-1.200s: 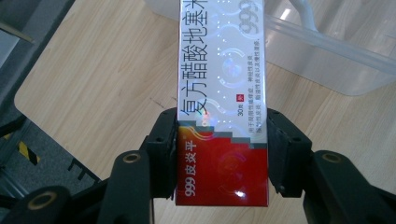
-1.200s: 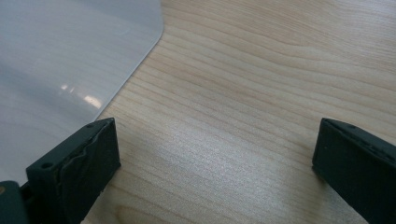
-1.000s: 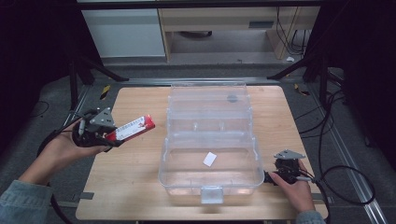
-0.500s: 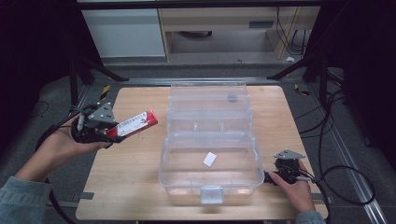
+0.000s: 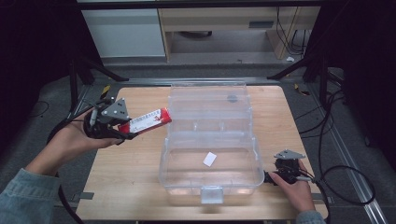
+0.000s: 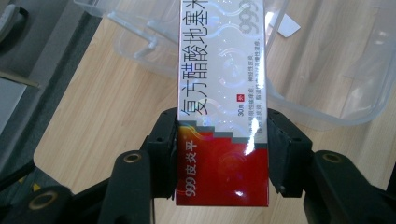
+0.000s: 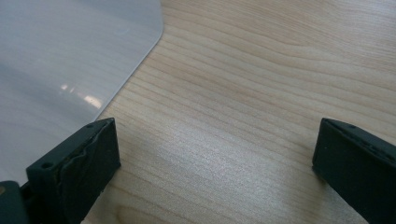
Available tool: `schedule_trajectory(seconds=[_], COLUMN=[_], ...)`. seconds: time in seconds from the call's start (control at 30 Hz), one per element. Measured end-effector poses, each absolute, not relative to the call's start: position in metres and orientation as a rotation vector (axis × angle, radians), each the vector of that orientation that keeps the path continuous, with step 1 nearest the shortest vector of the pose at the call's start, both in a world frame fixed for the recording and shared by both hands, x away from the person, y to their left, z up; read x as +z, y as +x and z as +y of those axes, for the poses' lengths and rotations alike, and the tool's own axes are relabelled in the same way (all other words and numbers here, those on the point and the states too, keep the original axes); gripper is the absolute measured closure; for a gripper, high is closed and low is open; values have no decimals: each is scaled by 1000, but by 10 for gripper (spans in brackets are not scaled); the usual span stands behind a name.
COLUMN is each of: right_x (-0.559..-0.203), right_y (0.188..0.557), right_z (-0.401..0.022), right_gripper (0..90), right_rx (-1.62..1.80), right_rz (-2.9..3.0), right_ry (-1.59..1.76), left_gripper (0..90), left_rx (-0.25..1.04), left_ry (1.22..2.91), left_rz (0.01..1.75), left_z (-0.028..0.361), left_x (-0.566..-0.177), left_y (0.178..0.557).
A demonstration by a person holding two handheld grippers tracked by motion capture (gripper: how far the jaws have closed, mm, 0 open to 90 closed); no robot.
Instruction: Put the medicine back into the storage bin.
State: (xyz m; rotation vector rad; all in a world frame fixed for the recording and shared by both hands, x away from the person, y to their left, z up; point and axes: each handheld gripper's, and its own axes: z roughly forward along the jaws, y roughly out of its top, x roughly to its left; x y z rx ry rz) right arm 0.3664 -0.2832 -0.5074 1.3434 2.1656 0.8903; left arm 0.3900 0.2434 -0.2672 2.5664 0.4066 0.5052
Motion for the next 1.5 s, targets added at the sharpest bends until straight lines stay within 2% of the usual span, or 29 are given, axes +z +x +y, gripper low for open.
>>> schedule_trajectory(seconds=[0.7,1.5], right_x=[-507,-507], right_y=[366,366], right_z=[-283,-283], right_gripper=[10,10], right_rx=[891,891], right_rz=[2166,2166], right_ry=[1344,1345], left_gripper=[511,511], left_rx=[458,351], left_ry=[2626,2687], left_rz=[247,70], left_z=[187,116], left_x=[-267,-292], left_y=[396,407])
